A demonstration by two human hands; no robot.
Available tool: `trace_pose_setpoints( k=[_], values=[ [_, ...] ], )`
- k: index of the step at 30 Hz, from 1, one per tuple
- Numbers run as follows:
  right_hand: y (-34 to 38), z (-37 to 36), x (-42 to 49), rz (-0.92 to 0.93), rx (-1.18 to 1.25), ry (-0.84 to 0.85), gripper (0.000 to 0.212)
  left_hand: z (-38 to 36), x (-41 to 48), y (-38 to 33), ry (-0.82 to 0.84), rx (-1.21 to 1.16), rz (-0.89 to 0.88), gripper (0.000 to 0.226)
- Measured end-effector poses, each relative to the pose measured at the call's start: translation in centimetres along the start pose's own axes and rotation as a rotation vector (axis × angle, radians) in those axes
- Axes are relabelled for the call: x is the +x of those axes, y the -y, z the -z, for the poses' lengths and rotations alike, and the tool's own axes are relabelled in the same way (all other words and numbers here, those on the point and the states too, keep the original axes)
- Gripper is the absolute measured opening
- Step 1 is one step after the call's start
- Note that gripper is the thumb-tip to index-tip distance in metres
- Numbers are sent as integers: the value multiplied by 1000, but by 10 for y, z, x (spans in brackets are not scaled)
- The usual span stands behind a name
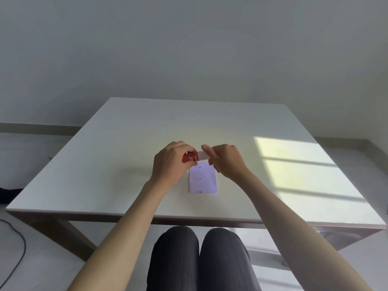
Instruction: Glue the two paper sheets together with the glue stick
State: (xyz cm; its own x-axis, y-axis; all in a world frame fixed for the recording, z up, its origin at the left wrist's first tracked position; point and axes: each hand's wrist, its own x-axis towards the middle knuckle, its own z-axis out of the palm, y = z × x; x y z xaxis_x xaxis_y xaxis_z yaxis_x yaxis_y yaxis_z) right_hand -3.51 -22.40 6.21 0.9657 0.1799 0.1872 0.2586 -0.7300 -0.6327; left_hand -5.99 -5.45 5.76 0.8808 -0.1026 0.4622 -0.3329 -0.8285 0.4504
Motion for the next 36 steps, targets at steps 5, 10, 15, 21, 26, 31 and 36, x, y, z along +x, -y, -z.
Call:
trace_pose_setpoints(
  k=[5, 10, 15, 21, 26, 31, 36],
  values=[
    [3, -1, -3, 108, 160, 59, 23, 2, 3, 2, -41, -12, 5, 21],
    [9, -6, -2, -76, 62, -61, 66, -2, 5, 4, -58, -53, 13, 21],
    [0, 3, -9, -118, 174, -87, 63, -12, 22, 28, -184, -342, 283, 23],
    [-16, 14, -20, -162, 161, -120, 55, -35, 32, 55, -288, -440, 466, 26],
    [-26, 16, -24, -164, 144, -134, 52, -46, 32, 63, -254, -446, 472, 26],
    [-28, 12, -24, -155, 130, -111, 50, -51, 28, 65, -244, -453, 448, 26],
    [-30, -3, -23, -149, 50, -142, 32, -50, 21, 66, -100, -400, 511, 68]
  ],
)
